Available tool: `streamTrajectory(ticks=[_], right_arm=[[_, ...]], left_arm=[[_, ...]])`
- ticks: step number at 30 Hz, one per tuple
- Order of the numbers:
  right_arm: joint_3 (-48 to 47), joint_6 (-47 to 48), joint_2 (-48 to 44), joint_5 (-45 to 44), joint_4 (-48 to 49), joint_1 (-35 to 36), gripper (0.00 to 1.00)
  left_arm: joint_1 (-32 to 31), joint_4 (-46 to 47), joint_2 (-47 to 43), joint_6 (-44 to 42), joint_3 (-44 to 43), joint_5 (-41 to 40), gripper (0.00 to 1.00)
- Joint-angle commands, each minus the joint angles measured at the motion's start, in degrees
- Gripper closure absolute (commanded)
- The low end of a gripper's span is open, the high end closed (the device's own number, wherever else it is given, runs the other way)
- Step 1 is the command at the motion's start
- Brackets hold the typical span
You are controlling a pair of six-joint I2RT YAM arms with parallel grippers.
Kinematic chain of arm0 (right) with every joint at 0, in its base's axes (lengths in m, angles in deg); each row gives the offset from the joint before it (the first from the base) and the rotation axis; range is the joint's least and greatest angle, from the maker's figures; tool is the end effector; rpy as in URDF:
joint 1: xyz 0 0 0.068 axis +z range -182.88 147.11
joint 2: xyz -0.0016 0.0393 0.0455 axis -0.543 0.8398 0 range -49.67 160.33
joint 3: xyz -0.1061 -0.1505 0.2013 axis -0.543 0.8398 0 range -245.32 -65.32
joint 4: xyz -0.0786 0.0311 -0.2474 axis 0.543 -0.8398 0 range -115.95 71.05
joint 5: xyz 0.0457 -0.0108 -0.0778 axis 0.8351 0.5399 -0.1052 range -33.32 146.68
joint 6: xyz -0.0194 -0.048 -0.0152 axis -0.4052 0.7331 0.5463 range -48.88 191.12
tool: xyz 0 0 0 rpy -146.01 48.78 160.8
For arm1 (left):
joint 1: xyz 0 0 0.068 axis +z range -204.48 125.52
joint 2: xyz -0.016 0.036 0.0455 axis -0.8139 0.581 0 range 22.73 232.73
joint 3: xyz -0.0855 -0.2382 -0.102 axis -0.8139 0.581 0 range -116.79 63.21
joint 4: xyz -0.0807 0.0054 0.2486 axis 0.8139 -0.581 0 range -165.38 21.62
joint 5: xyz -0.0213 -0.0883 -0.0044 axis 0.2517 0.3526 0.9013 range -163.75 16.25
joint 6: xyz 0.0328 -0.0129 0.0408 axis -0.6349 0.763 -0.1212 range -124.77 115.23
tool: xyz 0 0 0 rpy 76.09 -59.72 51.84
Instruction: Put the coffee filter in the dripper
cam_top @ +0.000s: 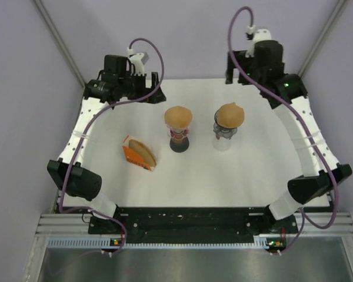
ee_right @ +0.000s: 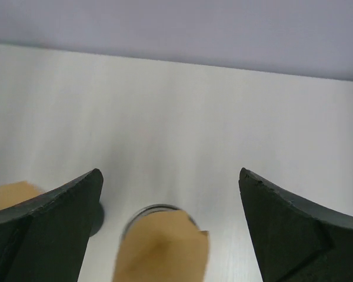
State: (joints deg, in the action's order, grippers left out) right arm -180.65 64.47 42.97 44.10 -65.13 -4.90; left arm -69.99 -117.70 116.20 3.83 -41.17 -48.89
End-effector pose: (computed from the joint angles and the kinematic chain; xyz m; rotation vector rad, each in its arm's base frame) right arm 0.2993 0.1503 0.4837 -0.2246 1.9618 0.1773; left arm 0.3318 -0.1076 0.4163 0.3750 2.2317 -0.7124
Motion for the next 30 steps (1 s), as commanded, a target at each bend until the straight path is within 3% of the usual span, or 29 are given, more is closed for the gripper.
streamTrajectory(ticks=[1,6,12,16,19,23,30], right_arm=[[7.7,-4.7,-7.5,1.6,5.8,-12.1,0.01],[21.4,-7.7,-14.6,5.4,11.3,-25.1,0.01],[39.4,-10.0,-20.7,7.5,18.8,-36.8,0.01],[52.0,-7.1,-23.7,1.2,28.9,-37.1,0.01],[63.0,-6.6,-27.2,0.5,38.8,-37.1,0.01],[76.1,-6.4,-33.3,0.8,52.9,-37.1,0.01],[87.2,-5.7,-36.0,2.9,64.3,-37.0,0.01]], left_arm=[[5.7,1.9,-3.2,-1.3,-3.7,-3.9,0.01],[12.3,4.9,-5.8,-1.8,-1.1,-8.8,0.01],[22.6,22.4,-14.0,-2.4,19.5,-14.8,0.01],[25.1,30.8,-16.6,-5.7,30.0,-17.9,0.01],[25.5,35.5,-18.0,-6.6,36.3,-21.6,0.01],[26.1,41.1,-21.7,-5.8,45.2,-20.8,0.01],[26.3,48.8,-23.8,-2.9,58.6,-23.2,0.01]])
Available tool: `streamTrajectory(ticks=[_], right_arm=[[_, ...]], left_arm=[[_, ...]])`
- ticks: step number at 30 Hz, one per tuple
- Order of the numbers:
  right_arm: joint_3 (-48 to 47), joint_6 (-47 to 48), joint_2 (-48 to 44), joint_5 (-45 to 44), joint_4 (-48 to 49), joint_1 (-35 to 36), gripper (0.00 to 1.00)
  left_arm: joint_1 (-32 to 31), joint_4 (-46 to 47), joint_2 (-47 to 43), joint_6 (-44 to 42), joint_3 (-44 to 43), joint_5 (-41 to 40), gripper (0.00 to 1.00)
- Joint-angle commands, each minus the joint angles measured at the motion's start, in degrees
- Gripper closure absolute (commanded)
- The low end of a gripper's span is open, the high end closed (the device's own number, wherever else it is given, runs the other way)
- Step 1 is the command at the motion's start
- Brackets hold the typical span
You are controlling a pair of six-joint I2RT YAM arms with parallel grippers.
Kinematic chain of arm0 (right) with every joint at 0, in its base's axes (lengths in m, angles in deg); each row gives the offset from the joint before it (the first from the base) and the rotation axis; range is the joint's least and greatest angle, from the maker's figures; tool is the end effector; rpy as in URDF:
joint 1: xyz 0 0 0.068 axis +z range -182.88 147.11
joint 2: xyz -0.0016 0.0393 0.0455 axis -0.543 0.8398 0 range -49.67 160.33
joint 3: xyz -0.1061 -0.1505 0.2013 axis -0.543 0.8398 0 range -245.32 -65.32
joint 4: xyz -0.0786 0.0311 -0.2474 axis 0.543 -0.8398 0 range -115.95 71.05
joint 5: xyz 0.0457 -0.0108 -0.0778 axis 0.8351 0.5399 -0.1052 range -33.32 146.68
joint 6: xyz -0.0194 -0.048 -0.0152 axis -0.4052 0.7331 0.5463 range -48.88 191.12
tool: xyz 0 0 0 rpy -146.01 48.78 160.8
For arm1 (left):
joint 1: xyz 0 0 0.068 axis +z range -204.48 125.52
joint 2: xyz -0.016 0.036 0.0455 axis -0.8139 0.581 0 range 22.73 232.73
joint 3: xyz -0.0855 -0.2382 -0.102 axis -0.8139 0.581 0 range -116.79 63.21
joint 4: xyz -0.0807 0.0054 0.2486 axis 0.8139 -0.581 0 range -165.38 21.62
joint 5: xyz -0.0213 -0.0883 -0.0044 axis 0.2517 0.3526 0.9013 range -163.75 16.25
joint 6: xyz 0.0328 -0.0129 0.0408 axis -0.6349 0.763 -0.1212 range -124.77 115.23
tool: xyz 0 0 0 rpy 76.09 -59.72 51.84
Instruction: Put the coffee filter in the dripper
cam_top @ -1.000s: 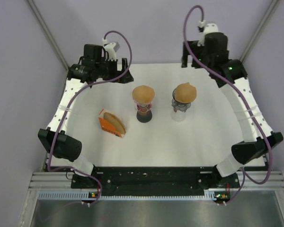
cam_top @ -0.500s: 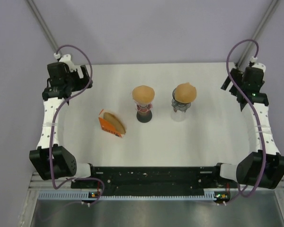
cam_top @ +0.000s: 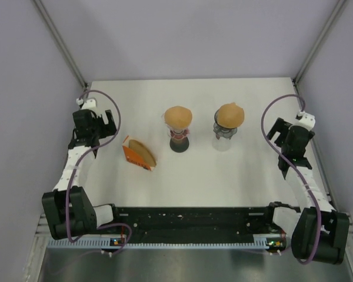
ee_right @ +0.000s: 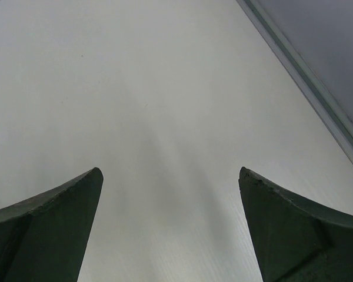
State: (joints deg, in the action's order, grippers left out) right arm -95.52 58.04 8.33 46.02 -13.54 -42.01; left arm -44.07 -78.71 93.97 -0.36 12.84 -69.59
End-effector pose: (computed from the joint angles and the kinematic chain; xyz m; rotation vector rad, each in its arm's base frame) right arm 0.2217 -0.0423 0.2347 0.4959 1.8931 -0.1369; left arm 0.2749 0.0479 0.2756 -0.2296 2.1012 -0.0145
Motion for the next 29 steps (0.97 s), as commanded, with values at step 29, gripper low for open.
streamTrajectory(ticks=[29], right_arm=[[9.3,2.4,3.0,7.2,26.1,2.9,0.01]], left_arm=[[1.5,19.6,1.4,3.6,12.7,0.3,0.01]])
